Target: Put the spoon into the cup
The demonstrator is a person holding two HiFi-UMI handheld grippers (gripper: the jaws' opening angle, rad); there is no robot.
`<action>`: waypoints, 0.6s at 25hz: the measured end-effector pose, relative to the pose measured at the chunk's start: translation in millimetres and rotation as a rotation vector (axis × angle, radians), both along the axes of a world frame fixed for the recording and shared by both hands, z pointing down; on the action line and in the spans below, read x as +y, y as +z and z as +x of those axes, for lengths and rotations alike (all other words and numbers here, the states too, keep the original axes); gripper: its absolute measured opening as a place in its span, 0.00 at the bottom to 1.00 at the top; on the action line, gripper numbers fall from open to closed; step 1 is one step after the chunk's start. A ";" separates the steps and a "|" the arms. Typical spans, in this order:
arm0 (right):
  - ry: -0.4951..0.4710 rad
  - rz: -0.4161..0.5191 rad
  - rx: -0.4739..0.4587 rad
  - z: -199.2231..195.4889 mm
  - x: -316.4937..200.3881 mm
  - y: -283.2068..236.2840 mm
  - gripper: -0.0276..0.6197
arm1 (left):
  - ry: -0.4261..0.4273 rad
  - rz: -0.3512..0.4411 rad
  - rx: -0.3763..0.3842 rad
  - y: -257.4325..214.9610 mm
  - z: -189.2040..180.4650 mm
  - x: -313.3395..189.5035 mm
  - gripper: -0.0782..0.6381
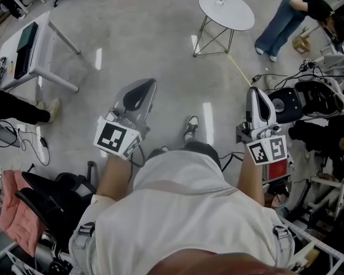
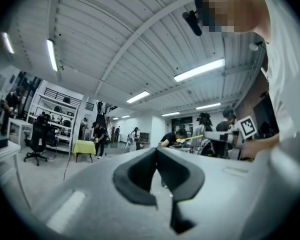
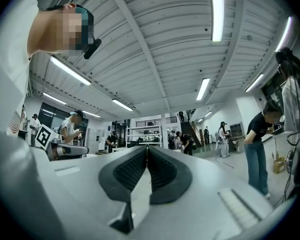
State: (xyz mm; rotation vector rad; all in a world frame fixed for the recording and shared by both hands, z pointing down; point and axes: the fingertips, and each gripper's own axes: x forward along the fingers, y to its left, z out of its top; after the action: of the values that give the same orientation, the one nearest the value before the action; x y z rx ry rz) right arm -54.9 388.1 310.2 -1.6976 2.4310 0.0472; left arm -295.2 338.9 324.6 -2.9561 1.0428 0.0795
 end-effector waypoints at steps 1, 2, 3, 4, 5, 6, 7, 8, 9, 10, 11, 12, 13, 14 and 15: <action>-0.003 0.000 -0.007 5.9 -11.4 2.3 0.06 | 0.001 0.015 -0.003 -2.2 5.2 -7.8 0.11; -0.005 0.001 -0.015 12.4 -23.3 4.4 0.06 | 0.004 0.031 -0.008 -4.5 11.1 -15.3 0.11; -0.007 0.003 -0.022 19.1 -35.9 5.6 0.06 | 0.006 0.043 -0.015 -6.2 17.2 -23.6 0.11; -0.009 0.008 -0.026 25.7 -49.3 5.6 0.06 | 0.005 0.049 -0.023 -7.2 23.2 -33.6 0.11; -0.013 0.013 -0.027 32.3 -63.1 4.6 0.06 | -0.001 0.049 -0.030 -7.7 29.3 -45.4 0.11; -0.017 0.020 -0.025 39.4 -77.1 3.3 0.06 | -0.010 0.047 -0.037 -8.2 35.8 -58.2 0.11; -0.021 0.025 -0.024 47.5 -90.8 2.1 0.06 | -0.021 0.043 -0.044 -9.0 43.2 -71.4 0.11; -0.024 0.028 -0.026 57.1 -104.2 1.4 0.06 | -0.030 0.040 -0.049 -10.7 51.7 -84.4 0.11; -0.024 0.029 -0.032 68.3 -117.2 1.1 0.06 | -0.035 0.040 -0.053 -13.0 61.5 -96.7 0.11; -0.021 0.028 -0.040 80.6 -129.8 1.0 0.06 | -0.035 0.042 -0.056 -15.7 72.7 -108.4 0.11; -0.018 0.026 -0.050 93.8 -142.3 0.8 0.06 | -0.031 0.046 -0.059 -18.6 85.2 -119.4 0.11; -0.016 0.025 -0.060 107.0 -155.2 0.4 0.06 | -0.025 0.052 -0.062 -21.5 98.5 -130.0 0.11; -0.016 0.026 -0.068 119.8 -168.6 -0.2 0.06 | -0.019 0.058 -0.064 -24.3 112.2 -140.7 0.11; -0.019 0.029 -0.074 132.1 -182.6 -0.9 0.06 | -0.016 0.066 -0.067 -26.8 125.9 -151.7 0.11; -0.022 0.032 -0.079 143.7 -196.7 -1.5 0.06 | -0.015 0.072 -0.069 -28.9 139.3 -163.3 0.11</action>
State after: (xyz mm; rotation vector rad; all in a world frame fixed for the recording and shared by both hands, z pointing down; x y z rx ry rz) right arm 88.8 191.4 308.8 -1.6270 2.3791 0.0157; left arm -155.9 175.5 295.6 -2.8643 1.0309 0.0152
